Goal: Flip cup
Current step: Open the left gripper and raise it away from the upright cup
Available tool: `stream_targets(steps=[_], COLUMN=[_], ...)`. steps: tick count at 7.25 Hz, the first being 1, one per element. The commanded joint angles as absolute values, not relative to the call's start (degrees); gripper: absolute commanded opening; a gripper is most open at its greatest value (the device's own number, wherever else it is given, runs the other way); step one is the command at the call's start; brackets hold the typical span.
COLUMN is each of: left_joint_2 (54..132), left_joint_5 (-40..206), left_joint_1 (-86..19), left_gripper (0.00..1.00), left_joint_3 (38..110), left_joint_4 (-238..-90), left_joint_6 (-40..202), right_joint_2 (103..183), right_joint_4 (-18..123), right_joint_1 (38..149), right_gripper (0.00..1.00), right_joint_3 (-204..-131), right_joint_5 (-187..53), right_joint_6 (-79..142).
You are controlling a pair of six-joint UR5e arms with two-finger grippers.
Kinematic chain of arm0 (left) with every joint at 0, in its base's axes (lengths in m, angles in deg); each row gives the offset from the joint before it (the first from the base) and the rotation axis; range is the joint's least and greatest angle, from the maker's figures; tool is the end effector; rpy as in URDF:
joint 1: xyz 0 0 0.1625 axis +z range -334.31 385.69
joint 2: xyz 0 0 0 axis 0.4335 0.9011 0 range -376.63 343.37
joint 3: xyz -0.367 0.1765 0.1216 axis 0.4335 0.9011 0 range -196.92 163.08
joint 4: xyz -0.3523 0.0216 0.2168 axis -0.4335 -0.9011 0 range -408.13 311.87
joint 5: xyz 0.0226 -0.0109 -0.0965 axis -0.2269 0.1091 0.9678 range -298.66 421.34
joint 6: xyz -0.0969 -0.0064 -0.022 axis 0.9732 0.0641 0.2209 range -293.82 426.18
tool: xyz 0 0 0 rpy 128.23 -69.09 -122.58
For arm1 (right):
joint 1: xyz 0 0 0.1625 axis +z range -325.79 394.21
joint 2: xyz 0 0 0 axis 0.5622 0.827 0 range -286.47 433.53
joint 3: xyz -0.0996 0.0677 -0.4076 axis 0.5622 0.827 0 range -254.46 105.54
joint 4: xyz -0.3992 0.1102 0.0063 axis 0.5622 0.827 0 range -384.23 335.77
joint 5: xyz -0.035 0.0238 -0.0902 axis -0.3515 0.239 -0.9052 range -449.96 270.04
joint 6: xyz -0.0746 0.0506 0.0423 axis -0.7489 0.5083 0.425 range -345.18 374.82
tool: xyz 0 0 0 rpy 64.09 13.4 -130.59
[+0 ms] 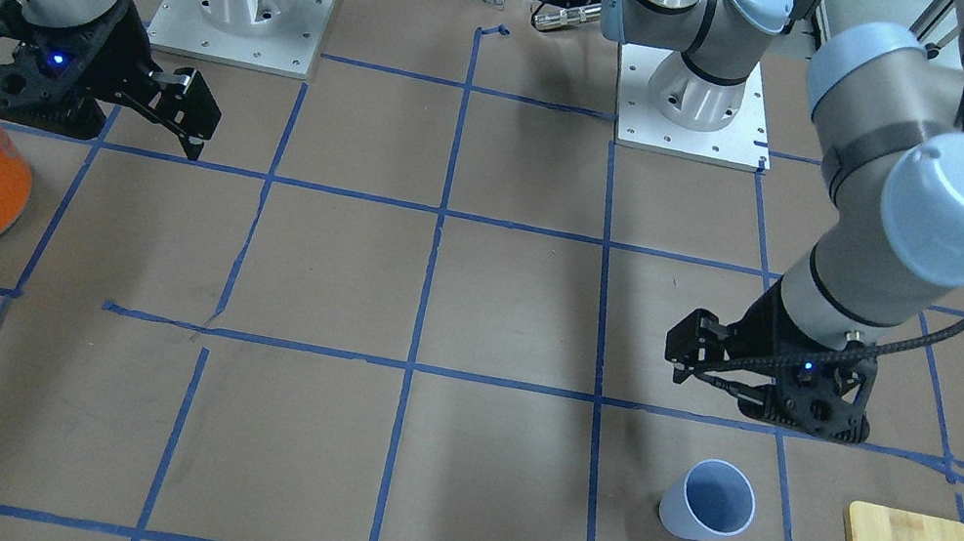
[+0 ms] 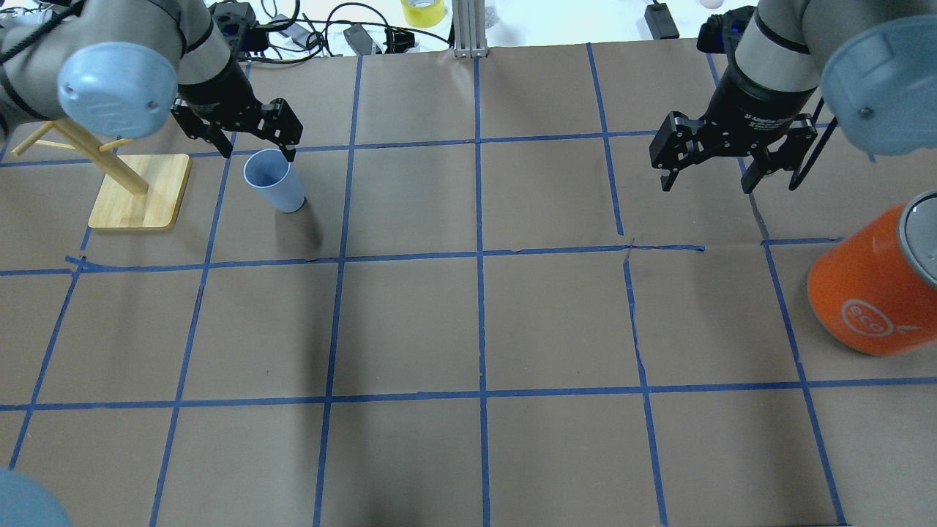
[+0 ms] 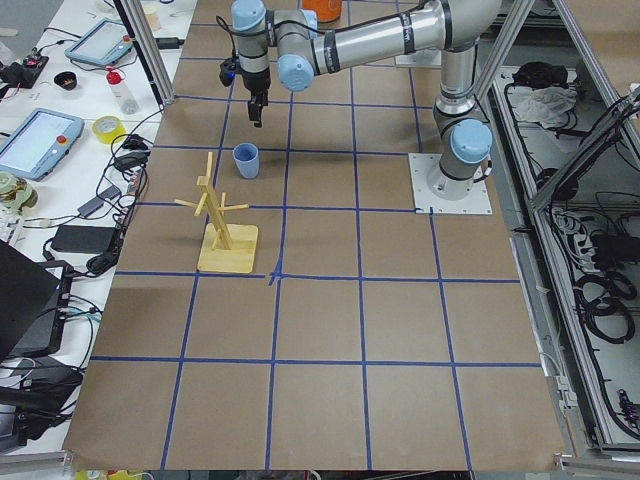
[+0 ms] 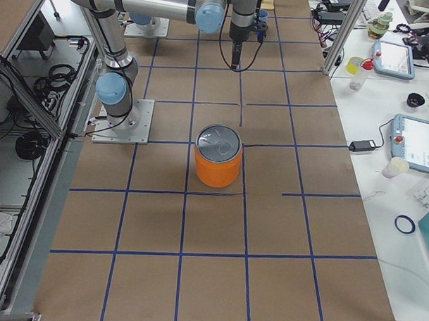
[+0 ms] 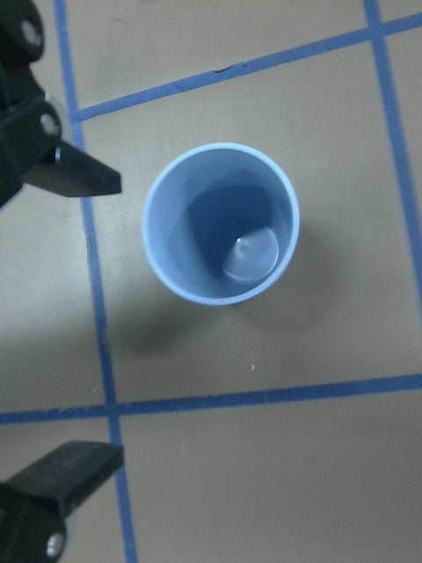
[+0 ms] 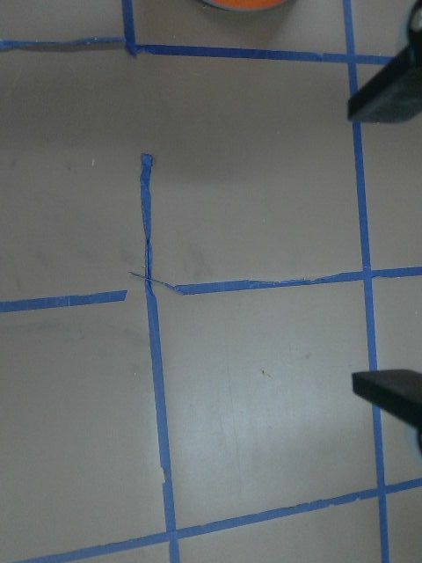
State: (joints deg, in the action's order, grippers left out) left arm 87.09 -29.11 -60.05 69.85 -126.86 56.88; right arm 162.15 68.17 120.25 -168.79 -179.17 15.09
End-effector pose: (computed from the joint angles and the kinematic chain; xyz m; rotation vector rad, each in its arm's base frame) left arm -0.0886 -0.5957 0.4057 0.1377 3.1292 -0.0197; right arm 0.1002 -0.5023 0.4431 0.1161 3.1225 0.0897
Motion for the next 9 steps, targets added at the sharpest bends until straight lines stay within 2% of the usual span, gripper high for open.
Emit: stream_targets(steps=[1, 3, 5, 9], left_joint_2=[79.90, 74.63, 70.22, 68.98], left_joint_5=[-28.05, -28.49, -28.57, -28.49], left_joint_1=[-63.23, -67.72, -67.65, -67.21], left_gripper=[1.00, 1.00, 1.00, 1.00], left_joint_3=[69.82, 71.49, 70.97, 71.06], left_joint_4=[-133.28, -134.34, -140.14, -140.33], left_joint_6=[62.98, 67.74, 67.93, 69.96], right_joint_2=[162.13, 162.13, 162.13, 161.52], right_joint_4=[68.23, 67.97, 67.97, 67.97], right_joint_1=[120.17, 120.17, 120.17, 120.17], right_gripper=[1.00, 1.00, 1.00, 1.00], right_joint_3=[-168.85, -168.94, -168.85, -168.94], right_joint_5=[-179.17, -179.08, -179.00, -178.29], right_joint_6=[15.08, 15.17, 15.00, 14.91])
